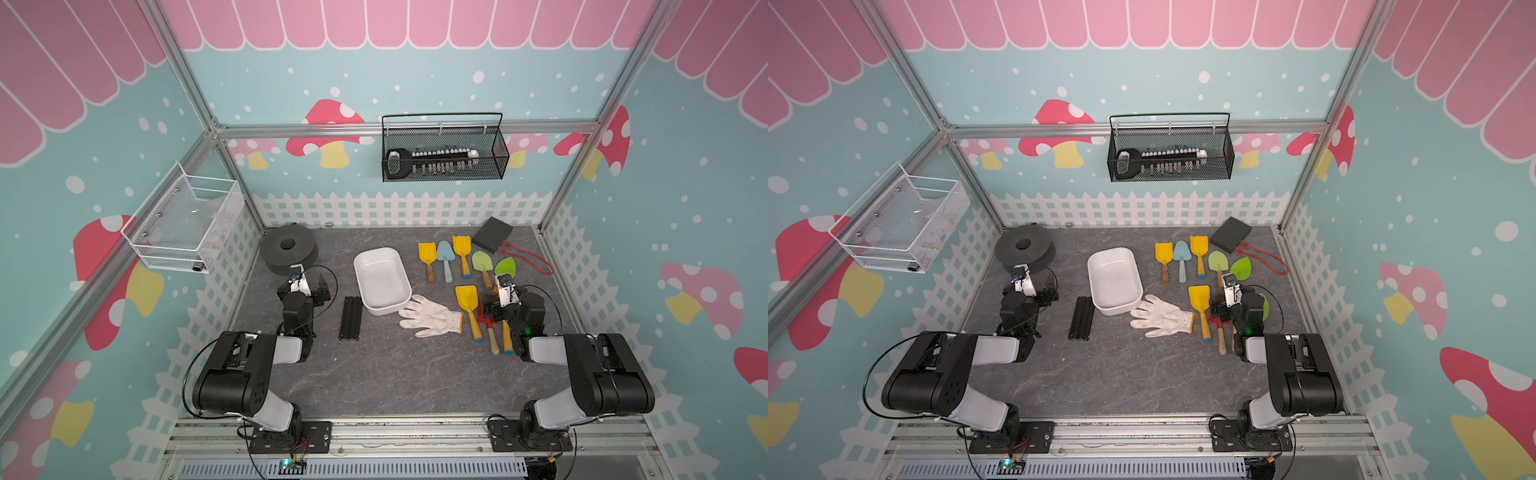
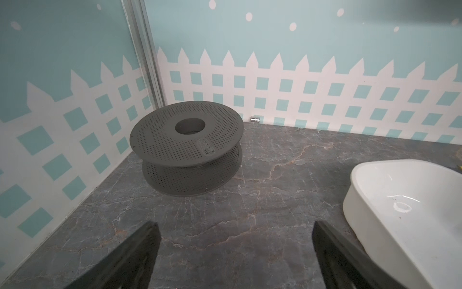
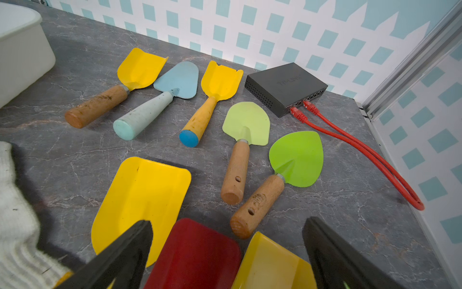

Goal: Take the shovel out of the storage box
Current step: Reset both arms

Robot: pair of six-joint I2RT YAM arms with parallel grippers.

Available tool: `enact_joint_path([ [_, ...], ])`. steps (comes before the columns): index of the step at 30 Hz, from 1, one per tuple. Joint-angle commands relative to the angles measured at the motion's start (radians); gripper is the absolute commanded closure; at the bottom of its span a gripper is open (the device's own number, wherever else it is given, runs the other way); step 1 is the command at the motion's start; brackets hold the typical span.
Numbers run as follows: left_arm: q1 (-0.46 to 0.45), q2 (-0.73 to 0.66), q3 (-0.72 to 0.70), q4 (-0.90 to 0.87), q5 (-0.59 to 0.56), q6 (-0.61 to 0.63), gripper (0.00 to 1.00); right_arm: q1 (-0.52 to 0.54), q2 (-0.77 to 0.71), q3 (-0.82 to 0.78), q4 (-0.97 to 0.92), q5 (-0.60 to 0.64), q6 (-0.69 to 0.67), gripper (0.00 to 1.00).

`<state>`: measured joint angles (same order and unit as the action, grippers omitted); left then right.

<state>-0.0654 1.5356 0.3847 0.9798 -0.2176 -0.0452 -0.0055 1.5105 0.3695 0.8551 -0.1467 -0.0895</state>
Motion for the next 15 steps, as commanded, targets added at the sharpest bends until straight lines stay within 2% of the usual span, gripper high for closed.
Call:
enact_joint_path([
  [1,0.007,-0.006,0.014,-0.123,0.032,0.015,0.01,0.006,0.011,0.023,-0.010,-0.010,-0.005,0.00],
  [15,0.007,-0.003,0.011,-0.113,0.031,0.015,0.01,0.006,0.010,0.023,-0.011,-0.010,-0.005,0.00],
])
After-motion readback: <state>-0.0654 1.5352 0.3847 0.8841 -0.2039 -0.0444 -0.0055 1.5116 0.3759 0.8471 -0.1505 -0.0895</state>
